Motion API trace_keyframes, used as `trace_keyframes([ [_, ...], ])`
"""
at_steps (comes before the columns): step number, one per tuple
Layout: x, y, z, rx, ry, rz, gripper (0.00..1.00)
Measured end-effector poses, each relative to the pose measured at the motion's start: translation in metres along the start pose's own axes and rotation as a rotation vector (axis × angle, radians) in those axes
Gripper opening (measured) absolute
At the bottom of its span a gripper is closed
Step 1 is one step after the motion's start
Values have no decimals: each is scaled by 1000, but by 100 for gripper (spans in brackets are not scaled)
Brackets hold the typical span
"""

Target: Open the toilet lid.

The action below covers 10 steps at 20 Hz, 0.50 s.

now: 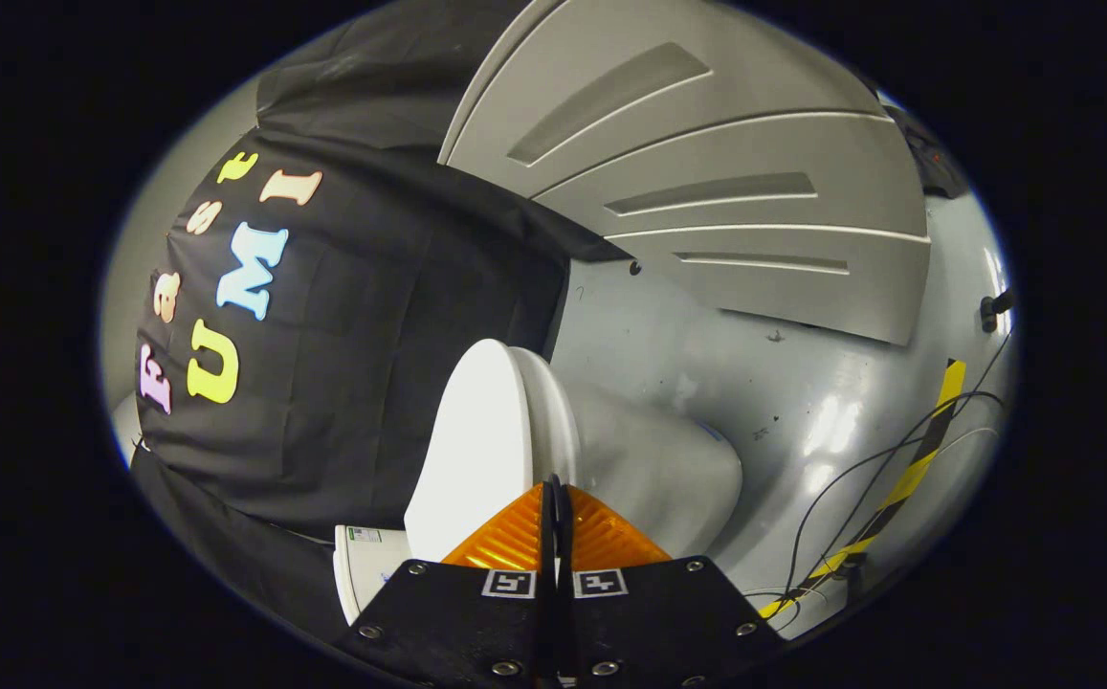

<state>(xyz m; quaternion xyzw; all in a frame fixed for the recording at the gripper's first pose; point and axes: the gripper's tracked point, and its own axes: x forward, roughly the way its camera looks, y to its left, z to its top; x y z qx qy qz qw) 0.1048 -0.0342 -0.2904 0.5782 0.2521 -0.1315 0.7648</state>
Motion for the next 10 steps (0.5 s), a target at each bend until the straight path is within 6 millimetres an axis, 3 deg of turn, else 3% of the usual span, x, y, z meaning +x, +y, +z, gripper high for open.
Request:
trace_keyframes([
  [10, -33, 58, 8, -122, -66, 3, 0],
])
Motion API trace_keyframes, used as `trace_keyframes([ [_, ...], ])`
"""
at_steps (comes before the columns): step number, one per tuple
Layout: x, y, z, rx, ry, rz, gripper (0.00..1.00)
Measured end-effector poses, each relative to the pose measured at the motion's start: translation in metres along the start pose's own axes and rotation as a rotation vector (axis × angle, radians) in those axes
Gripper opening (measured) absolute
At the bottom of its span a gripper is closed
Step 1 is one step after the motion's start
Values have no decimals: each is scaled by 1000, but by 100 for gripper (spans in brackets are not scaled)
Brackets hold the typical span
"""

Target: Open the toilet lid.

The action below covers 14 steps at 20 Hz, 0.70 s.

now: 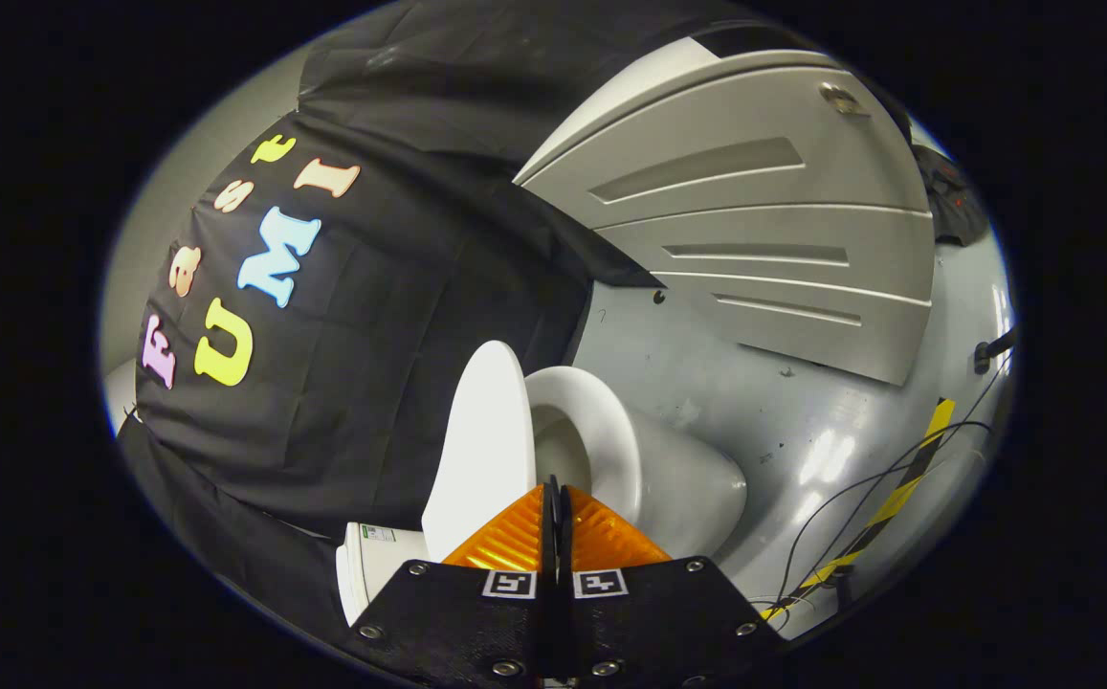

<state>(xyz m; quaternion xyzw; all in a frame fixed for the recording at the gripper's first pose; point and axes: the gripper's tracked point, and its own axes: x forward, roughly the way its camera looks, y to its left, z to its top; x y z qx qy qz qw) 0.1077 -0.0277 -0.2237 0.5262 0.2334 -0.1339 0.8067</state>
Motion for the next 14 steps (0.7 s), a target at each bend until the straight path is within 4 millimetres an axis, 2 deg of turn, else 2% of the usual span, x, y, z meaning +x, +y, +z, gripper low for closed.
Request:
trace_keyframes([
  [3, -11, 19, 7, -36, -22, 17, 0],
  [14, -47, 94, 9, -256, -69, 59, 0],
])
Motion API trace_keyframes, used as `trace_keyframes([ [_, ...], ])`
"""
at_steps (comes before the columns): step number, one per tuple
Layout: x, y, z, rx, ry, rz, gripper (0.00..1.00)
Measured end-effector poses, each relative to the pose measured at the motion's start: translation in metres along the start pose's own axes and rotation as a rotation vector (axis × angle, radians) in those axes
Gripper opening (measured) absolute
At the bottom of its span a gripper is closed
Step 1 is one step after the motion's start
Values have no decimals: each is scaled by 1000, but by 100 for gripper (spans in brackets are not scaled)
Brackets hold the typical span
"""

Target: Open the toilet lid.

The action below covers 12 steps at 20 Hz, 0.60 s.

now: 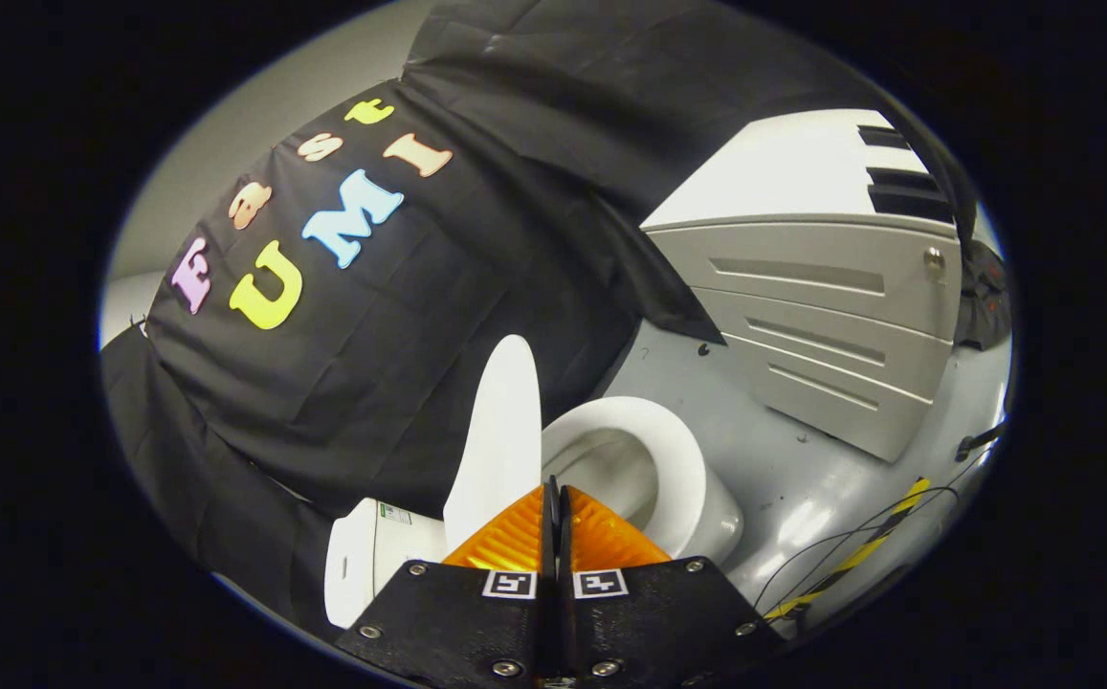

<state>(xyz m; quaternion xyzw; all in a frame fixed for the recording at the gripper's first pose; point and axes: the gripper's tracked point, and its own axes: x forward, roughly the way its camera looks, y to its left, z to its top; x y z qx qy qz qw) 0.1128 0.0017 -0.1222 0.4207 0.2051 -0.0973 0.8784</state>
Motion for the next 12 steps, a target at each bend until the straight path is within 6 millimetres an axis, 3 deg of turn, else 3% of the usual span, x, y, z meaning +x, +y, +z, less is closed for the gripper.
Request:
trace_keyframes([
  [6, -18, 46, 7, -149, -16, 27, 0],
  [12, -29, 68, 7, -268, -27, 22, 0],
])
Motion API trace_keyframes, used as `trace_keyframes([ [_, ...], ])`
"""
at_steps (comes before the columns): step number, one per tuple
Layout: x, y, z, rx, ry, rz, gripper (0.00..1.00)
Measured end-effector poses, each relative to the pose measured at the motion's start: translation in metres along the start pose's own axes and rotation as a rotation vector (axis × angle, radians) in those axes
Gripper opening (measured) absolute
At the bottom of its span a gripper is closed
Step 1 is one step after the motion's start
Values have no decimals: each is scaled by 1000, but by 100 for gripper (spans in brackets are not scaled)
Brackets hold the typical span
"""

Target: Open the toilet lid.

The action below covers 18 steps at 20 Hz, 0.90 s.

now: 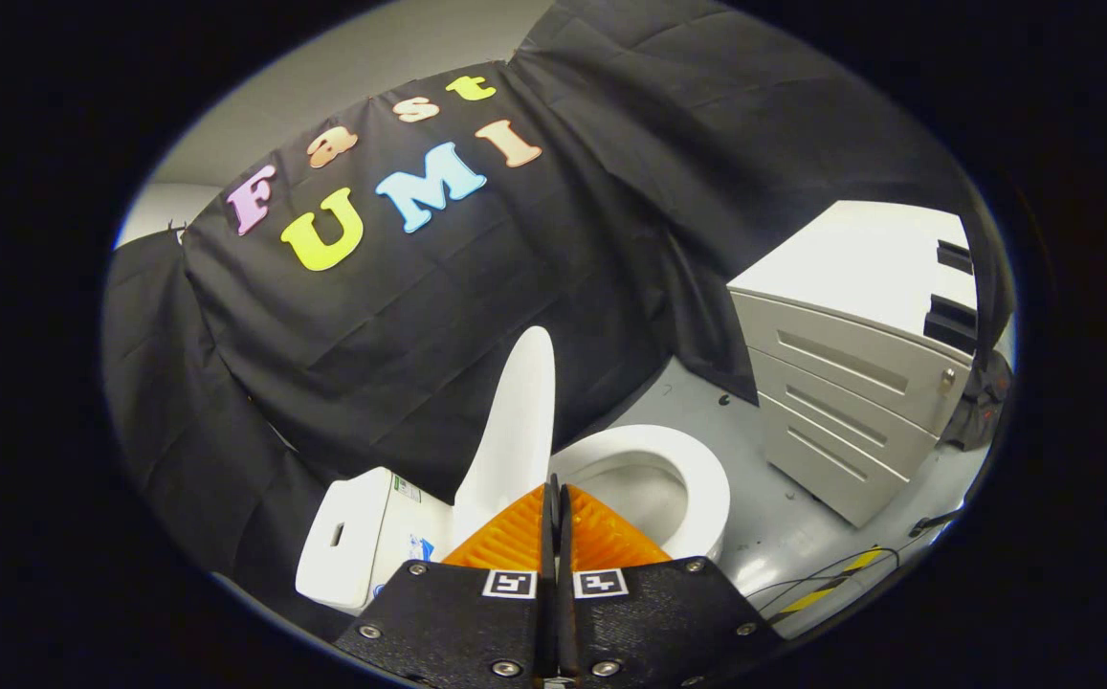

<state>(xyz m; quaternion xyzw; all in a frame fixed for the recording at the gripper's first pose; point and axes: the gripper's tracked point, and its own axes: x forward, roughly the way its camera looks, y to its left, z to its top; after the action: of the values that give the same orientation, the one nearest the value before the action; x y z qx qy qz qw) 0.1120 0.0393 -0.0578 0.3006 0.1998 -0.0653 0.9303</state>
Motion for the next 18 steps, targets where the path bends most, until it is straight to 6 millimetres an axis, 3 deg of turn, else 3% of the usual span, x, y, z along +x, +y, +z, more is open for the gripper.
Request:
trace_keyframes([
  [10, -16, 52, 16, -247, -43, -36, 0],
  [18, -25, 85, 21, -293, -75, -44, 0],
])
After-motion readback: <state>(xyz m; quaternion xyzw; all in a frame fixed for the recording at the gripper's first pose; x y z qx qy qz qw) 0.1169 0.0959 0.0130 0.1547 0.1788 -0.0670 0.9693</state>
